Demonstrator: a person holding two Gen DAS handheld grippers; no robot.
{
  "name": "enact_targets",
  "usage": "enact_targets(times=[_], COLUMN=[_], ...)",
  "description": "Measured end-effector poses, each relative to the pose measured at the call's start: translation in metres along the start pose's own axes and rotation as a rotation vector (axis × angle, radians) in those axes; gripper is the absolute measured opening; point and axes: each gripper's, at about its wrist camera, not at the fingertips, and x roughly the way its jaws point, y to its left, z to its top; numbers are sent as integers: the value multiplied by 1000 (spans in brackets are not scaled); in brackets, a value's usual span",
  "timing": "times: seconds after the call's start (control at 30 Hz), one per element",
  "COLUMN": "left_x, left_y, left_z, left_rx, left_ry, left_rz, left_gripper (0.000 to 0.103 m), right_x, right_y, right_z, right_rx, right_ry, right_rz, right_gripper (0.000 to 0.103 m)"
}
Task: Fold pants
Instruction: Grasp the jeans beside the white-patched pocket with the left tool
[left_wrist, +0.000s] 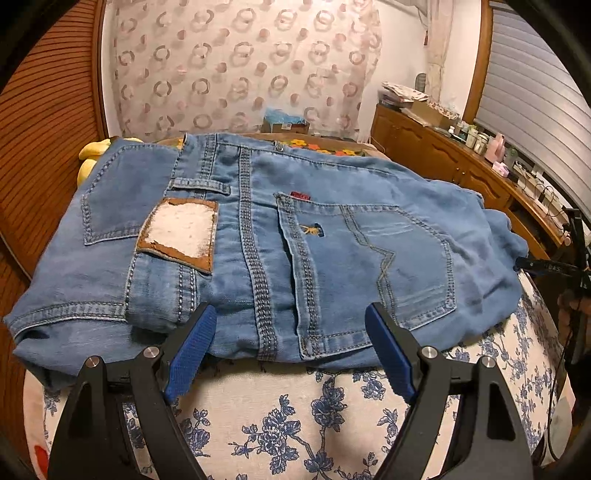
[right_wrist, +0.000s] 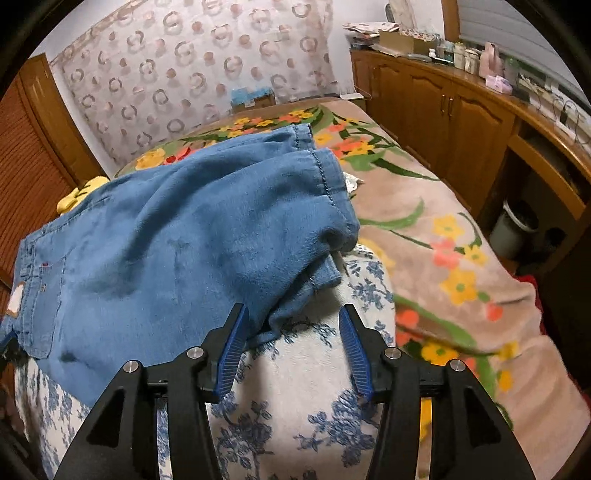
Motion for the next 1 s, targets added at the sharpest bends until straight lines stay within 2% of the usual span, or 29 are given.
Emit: enact_targets(times=[0.1,0.27,0.37,0.5,0.73,0.9,0.97,1.0], left_x=[-4,-13,-22,-32,-24,-14,-9,-6], left_y=[2,11,11,17,47,63,63,63], left_z=[1,2,5,8,9,11,11,11], left_rx=[-3,-18,-2,3,-35,-60,-65,-60], left_ry=[-8,-13,-26,-52,-42,-27,-19,-13], left_rz=[2,-6,39,61,140,151,139,138], left_gripper=[83,83,83,83,83,69,54,53], right_x=[8,16,17,19,18,16,14,14], right_y=[5,9,15,19,18,19,18,18], right_z=[4,8,5,1,-3,-4,-4,-4], right_rx=[-13,-45,-77,-128,-136,-135,-135,-136], right_ry=[-5,-22,-35,-52,-66,-66,-66,-65], right_rz=[18,-5,-28,-58,-55,-54,-53,-53], right_gripper=[53,53,53,53,53,53,53,53])
